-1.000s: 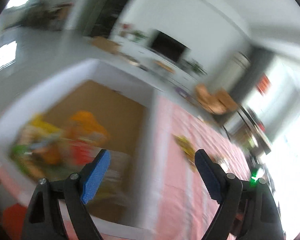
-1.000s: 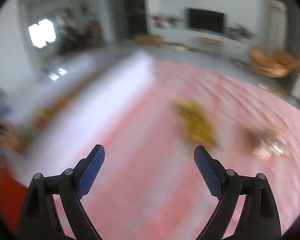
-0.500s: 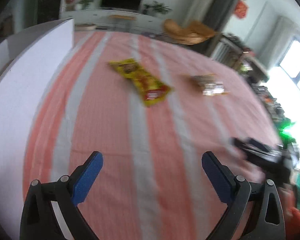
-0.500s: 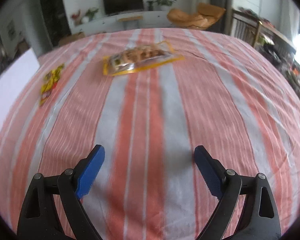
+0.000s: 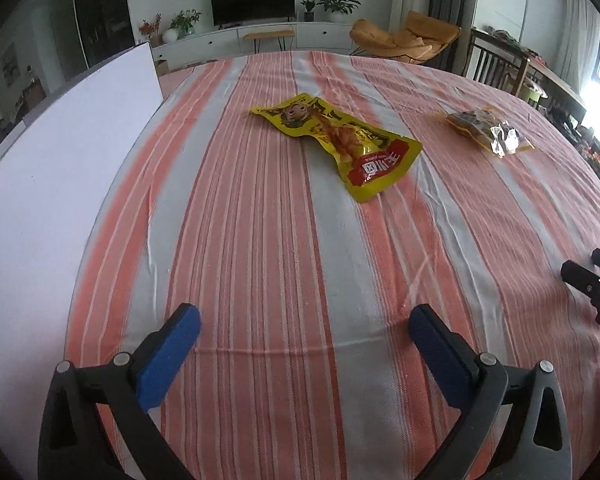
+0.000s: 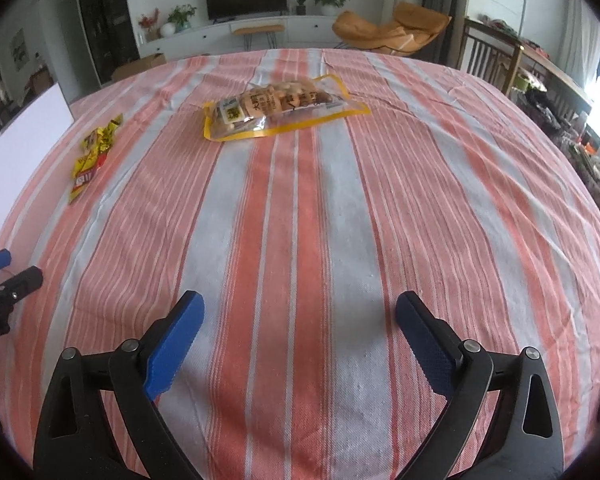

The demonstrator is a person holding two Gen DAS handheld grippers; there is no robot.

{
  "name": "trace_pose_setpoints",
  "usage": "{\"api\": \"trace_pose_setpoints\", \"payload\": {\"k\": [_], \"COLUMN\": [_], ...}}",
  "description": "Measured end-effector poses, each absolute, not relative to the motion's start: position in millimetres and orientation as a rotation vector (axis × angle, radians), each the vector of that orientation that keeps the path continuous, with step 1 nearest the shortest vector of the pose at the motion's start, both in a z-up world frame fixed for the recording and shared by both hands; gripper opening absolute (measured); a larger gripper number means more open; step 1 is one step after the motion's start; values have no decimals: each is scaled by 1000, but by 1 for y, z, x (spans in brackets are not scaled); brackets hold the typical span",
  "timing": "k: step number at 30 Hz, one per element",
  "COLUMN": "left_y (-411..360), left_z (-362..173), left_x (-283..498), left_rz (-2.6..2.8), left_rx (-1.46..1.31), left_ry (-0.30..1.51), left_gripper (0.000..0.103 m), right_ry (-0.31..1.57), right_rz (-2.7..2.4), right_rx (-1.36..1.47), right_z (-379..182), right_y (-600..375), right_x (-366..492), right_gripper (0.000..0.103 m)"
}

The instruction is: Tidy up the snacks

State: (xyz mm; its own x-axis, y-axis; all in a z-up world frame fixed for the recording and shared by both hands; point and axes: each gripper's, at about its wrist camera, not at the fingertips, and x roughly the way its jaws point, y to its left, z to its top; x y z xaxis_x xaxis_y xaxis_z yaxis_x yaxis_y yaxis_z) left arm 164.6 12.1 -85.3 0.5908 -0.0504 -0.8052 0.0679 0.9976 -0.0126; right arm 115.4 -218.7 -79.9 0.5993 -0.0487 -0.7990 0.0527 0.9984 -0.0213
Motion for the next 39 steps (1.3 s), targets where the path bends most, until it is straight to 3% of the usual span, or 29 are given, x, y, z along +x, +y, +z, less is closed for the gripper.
{"api": "trace_pose_setpoints", "payload": {"k": [29,35,39], "left_y": [12,20,9], "left_z": [-82,-55,-43], "left_x": [163,222,292], "left_rz": [-80,-164,-98], "left_rx": [23,-223,-201], "left_ry": [947,1019,1043], "left_gripper": [103,103,103], "right_ry": [927,927,927], "right_rz": [-60,-61,-60], "right_rx": [4,4,4], "right_z": [-80,-80,-80], "right_y": [-219,-219,-219], "right_x": [115,115,115], "right_gripper": [99,99,100]}}
